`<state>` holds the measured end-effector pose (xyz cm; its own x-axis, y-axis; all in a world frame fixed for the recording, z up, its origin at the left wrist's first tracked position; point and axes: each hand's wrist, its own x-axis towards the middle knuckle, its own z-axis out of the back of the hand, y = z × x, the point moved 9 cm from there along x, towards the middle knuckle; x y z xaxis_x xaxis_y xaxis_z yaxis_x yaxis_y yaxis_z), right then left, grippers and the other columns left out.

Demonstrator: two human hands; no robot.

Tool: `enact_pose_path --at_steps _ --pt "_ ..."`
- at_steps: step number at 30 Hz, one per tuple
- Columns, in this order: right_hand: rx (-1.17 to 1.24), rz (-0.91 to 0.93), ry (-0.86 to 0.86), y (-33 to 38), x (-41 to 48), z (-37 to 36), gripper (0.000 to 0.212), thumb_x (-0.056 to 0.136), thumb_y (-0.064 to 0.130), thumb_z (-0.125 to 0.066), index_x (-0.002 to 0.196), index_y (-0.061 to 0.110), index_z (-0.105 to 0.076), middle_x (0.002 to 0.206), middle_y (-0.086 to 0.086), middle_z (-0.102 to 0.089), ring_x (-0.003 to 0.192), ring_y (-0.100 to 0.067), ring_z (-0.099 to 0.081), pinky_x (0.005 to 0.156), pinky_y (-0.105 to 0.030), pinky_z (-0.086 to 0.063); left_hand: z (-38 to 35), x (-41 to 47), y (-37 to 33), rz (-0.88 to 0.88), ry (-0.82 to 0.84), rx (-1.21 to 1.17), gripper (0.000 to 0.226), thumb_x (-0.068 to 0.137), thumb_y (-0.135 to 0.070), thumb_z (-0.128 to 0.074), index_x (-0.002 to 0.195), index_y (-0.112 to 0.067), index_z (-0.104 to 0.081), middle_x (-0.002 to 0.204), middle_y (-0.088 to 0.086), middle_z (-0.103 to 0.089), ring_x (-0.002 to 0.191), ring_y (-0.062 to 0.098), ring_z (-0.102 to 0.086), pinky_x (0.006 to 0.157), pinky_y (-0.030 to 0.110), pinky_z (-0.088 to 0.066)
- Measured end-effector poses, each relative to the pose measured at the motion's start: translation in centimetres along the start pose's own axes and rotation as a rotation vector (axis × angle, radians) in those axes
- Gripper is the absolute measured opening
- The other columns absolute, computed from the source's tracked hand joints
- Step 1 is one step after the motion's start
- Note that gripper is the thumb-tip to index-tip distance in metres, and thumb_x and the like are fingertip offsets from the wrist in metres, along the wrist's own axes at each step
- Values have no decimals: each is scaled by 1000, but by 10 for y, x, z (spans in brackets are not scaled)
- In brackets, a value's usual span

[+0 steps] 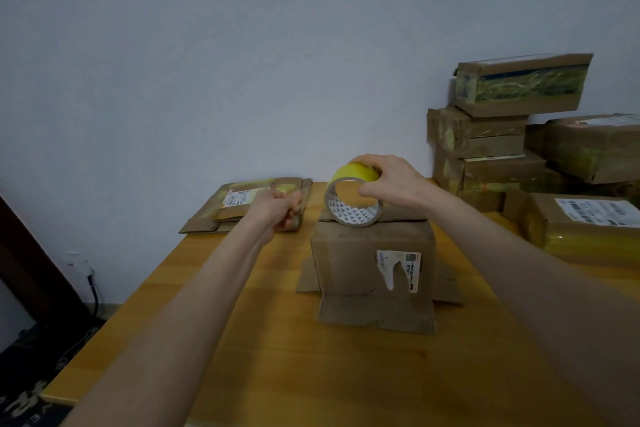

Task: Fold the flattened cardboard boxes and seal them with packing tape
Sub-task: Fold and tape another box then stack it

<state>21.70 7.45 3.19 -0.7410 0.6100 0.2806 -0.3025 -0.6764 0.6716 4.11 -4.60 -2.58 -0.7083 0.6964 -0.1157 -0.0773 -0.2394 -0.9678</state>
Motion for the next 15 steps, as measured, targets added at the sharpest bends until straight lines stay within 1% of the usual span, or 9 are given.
enact_pose_path --at_steps 2,5,7,10,13,14,15 --pt "-60 -8 16 1 0 1 55 73 25 -60 128 34 -55 123 3 -56 104 -18 -52 86 -32 -47 -2 0 11 24 24 -2 19 94 -15 -59 76 -7 -59 60 1 -50 49 8 -43 41 16 -38" --pt "-69 -21 6 -1 -3 2 54 73 26 -59 126 38 -55 127 3 -56 106 -19 -52 89 -37 -48 -7 1 25 49 36 -30 20 94 -14 -58 75 -8 -59 62 1 -48 51 9 -40 41 17 -36" --pt "-74 -24 2 0 -5 1 54 73 26 -59 125 37 -54 125 3 -56 108 -19 -52 92 -40 -48 -10 1 34 64 37 -58 20 94 -12 -58 74 -7 -57 61 1 -45 51 9 -38 41 17 -35" --pt "-45 -30 -20 -2 -7 -5 45 79 19 -60 123 28 -54 114 -1 -58 100 -20 -54 84 -34 -48 -15 -2 50 89 48 -34 22 95 -12 -54 74 -7 -54 63 1 -44 48 10 -39 44 20 -33" --pt "-27 -26 -34 0 -8 -12 43 83 16 -59 125 22 -52 109 -4 -58 94 -21 -54 75 -30 -45 -31 -5 67 108 100 84 18 99 -15 -48 84 -7 -55 69 6 -50 47 12 -43 43 22 -34" --pt "-32 -20 -41 1 -8 -13 43 83 16 -59 126 22 -52 108 -4 -57 93 -21 -54 73 -29 -43 -37 -5 71 100 117 191 13 99 -14 -47 90 -7 -55 75 9 -53 52 14 -47 47 25 -38" --pt "-38 -17 -50 1 -8 -12 44 83 15 -58 127 22 -51 107 -4 -57 93 -21 -53 73 -28 -42 -39 -5 71 71 122 361 8 98 -12 -48 98 -7 -54 84 10 -56 62 18 -53 54 29 -44"
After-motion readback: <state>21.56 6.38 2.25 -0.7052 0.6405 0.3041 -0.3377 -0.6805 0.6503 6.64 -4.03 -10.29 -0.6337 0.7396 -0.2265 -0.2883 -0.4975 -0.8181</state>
